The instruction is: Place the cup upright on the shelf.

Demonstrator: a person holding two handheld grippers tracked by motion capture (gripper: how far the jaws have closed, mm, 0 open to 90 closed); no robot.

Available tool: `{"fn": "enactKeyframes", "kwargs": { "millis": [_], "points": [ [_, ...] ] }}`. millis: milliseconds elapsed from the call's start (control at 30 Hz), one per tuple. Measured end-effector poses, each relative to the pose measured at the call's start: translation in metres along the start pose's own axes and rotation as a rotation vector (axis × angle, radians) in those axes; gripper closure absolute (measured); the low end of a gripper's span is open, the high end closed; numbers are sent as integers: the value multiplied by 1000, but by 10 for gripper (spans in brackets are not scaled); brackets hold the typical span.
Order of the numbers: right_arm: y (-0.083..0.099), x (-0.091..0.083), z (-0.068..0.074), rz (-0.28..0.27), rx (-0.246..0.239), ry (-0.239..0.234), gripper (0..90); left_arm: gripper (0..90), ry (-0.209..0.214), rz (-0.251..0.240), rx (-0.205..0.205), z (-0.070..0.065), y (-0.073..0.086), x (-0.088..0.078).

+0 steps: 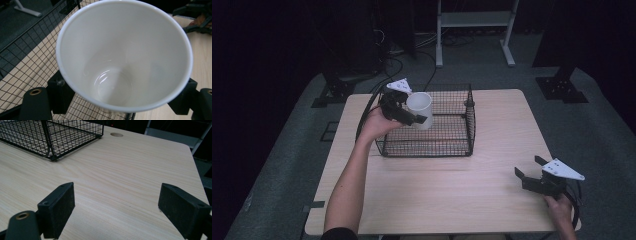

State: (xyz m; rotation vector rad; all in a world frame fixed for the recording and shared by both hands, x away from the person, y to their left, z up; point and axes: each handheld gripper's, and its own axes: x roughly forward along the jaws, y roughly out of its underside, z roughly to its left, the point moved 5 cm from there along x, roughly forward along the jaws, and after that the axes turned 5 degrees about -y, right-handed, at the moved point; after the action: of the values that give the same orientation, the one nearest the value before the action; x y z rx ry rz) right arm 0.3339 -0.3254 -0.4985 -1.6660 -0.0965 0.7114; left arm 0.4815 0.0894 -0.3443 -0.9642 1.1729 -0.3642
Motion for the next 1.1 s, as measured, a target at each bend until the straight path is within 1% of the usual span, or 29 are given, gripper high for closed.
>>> {"fn": "enactKeyframes", "kwargs": {
  "millis": [67,100,133,167,200,233,300,333,400,433,633,667,733,767,800,867,1000,1100],
  "points": [
    [0,0,0,0,0,0,131,218,-2,6,3,1,1,3],
    [0,0,0,-1,1,1,131,218,2,14,-3,4,2,8],
    [0,0,0,-1,1,1,131,218,2,14,-3,4,2,8],
    [0,0,0,-1,1,1,131,218,12,18,-9,6,4,14],
    [0,0,0,-1,1,1,131,218,12,18,-9,6,4,14],
    [0,0,0,0,1,0,131,218,11,27,-7,7,6,21],
    [0,0,0,-1,1,1,131,218,15,33,-12,9,7,26],
    [0,0,0,-1,1,1,131,218,15,33,-12,9,7,26],
    [0,0,0,-2,1,0,131,218,19,44,-19,11,9,35],
    [0,0,0,-2,2,0,131,218,19,44,-19,11,9,35],
    [0,0,0,-2,3,-1,131,218,33,84,-42,16,16,55],
    [0,0,0,-2,3,-1,131,218,33,84,-42,16,16,55],
    [0,0,0,-3,5,-2,131,218,31,91,-44,17,18,61],
    [0,0,0,-3,5,-2,131,218,39,90,-54,18,19,65],
    [0,0,0,-3,5,-2,131,218,39,90,-54,18,19,65],
    [0,0,0,-3,5,-3,131,218,54,96,-61,19,21,72],
    [0,0,-1,-4,5,-3,131,218,56,106,-61,21,23,76],
    [0,0,-1,-5,4,-3,131,217,50,118,-64,24,27,83]
  ]
}}
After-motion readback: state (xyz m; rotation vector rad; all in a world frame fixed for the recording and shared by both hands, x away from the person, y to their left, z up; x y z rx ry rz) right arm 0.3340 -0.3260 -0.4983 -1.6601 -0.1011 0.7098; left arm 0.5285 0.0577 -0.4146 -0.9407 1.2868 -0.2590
